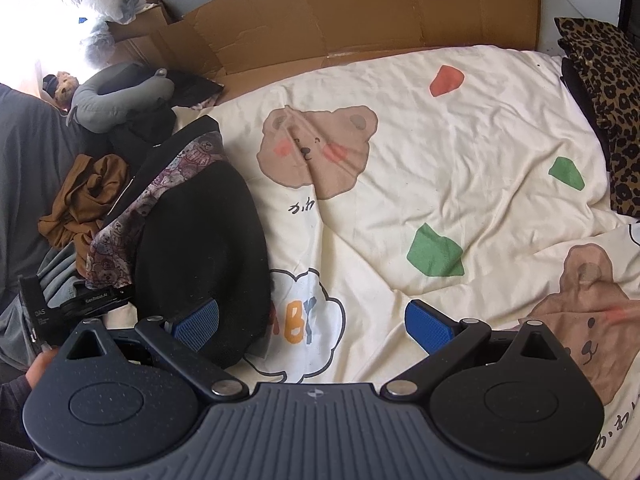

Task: Fold clothes
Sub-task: 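Open the left tool and regrasp the hoodie at its hem, then lift the hoodie with the left tool while the right tool grasps its floral lining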

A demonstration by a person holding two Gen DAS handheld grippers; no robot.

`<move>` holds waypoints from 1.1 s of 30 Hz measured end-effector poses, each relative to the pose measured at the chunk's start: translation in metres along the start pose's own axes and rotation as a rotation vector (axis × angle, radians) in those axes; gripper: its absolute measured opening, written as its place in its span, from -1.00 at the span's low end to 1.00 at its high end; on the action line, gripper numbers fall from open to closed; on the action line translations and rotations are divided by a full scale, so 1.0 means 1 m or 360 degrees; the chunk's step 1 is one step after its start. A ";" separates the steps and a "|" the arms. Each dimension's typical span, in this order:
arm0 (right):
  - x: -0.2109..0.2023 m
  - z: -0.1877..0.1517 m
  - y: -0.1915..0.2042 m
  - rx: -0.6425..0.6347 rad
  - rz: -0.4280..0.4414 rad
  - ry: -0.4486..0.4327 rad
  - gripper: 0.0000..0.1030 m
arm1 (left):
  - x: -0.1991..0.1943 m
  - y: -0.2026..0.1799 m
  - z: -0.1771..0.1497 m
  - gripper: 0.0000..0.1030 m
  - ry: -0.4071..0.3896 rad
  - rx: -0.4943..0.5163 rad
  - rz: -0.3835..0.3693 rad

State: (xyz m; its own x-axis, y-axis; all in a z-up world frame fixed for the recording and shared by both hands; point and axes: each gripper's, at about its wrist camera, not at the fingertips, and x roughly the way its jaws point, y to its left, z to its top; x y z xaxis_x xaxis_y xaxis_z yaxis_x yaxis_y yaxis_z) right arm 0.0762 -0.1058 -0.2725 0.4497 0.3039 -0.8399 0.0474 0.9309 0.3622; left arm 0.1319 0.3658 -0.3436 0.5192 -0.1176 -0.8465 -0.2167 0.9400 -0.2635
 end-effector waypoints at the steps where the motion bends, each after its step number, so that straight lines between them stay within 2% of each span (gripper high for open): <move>1: 0.001 0.000 0.000 -0.0003 -0.0002 0.0001 0.98 | 0.002 0.003 0.000 -0.16 0.0000 -0.0020 -0.0003; 3: 0.001 0.000 0.000 -0.0010 -0.0007 0.0001 0.98 | 0.002 0.007 0.000 -0.29 -0.0012 -0.0053 -0.0016; 5: 0.002 0.000 0.000 -0.0015 -0.0010 0.0001 0.98 | 0.000 0.007 -0.001 -0.58 -0.0029 -0.0054 -0.0017; 9: 0.003 -0.001 0.001 -0.0008 -0.0011 0.0008 0.98 | -0.008 0.004 -0.005 -0.76 -0.0025 -0.0019 -0.0041; 10: 0.003 0.000 0.001 -0.0005 -0.0007 0.0008 0.98 | -0.011 0.003 -0.006 -0.88 -0.0026 -0.0016 -0.0047; 15: 0.002 0.002 0.006 0.0006 0.0036 0.0000 0.98 | -0.034 -0.006 -0.010 -0.92 -0.0040 0.0019 -0.0113; 20: 0.000 0.002 0.014 0.0024 0.0097 -0.0004 0.98 | -0.067 -0.025 -0.012 -0.93 -0.0073 0.0067 -0.0227; 24: -0.004 0.004 0.019 0.0064 0.0178 -0.0012 0.96 | -0.097 -0.048 -0.016 -0.93 -0.0081 0.0129 -0.0331; 28: -0.005 0.008 0.026 0.0108 0.0275 0.0002 0.95 | -0.107 -0.068 -0.011 -0.94 -0.0074 0.0192 -0.0436; 33: -0.004 0.009 0.029 0.0212 0.0417 0.0014 0.73 | -0.111 -0.092 -0.011 -0.94 -0.0060 0.0247 -0.0547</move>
State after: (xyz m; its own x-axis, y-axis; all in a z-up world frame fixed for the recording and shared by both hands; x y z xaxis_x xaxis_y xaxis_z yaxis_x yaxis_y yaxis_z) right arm 0.0834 -0.0815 -0.2547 0.4544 0.5328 -0.7139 0.0478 0.7857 0.6168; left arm 0.0857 0.2888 -0.2306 0.5706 -0.4255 -0.7024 0.1018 0.8854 -0.4536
